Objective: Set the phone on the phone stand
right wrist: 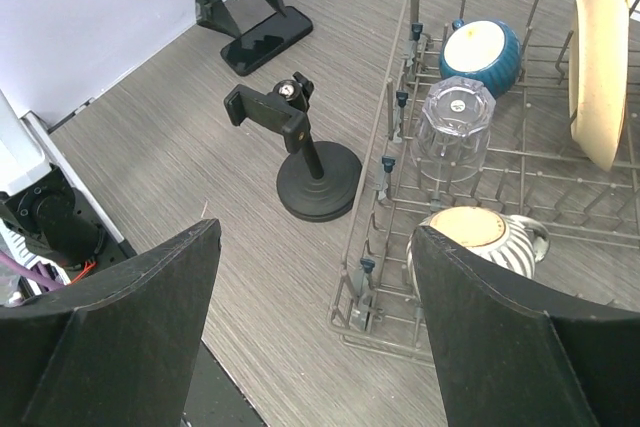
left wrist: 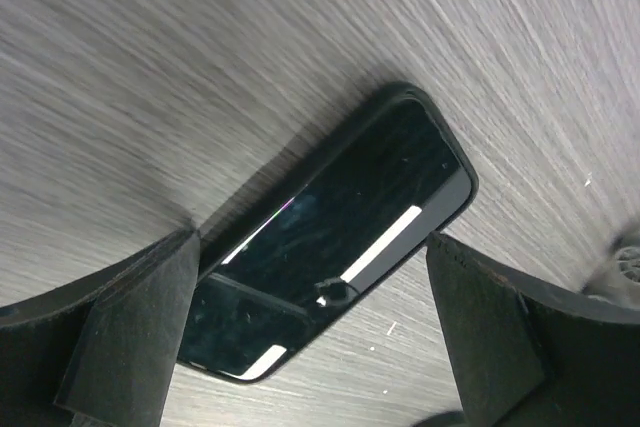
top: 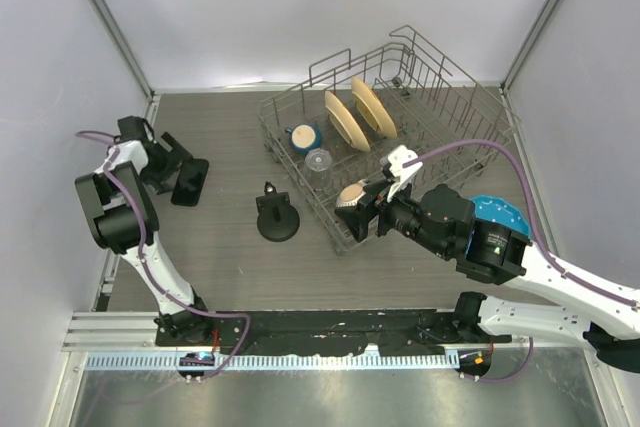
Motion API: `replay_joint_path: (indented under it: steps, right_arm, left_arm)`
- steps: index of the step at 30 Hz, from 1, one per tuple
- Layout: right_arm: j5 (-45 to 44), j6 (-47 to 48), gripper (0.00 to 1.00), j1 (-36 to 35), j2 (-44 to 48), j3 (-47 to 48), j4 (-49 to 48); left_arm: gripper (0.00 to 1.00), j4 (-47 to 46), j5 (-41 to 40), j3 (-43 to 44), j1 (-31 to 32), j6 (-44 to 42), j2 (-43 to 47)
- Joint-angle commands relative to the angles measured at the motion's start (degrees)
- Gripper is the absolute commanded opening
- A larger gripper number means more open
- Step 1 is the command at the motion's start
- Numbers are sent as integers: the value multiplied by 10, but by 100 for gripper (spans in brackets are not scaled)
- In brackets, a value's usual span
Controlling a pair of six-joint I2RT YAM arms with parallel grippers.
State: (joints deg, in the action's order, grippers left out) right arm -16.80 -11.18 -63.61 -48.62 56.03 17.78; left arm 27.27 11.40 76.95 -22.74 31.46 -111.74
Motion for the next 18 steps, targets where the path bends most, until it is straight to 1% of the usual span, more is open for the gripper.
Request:
replay_joint_path:
  steps: [1, 3, 6, 8, 12, 18]
  right_arm:
    - [2, -18, 82, 1, 12, 8, -18]
    - [-3, -23, 83, 1, 12, 7, -19]
    - [-3, -25, 83, 1, 1, 16, -11]
    - [-3, -27, 82, 1, -7, 23, -4]
    - [-15, -36, 83, 1, -9, 22, -4]
    - [-10, -50, 82, 1, -19, 26, -3]
  left_arm:
    - [100, 74, -8, -11, 59, 1, 12]
    - [100, 96, -61, 0, 93, -9, 14]
    - [100, 131, -141, 30, 123, -37, 4]
    - [100, 136, -126, 39, 123, -42, 6]
    - [100, 140, -165, 50, 140, -60, 21]
    - [100, 185, -202, 104, 168, -71, -29]
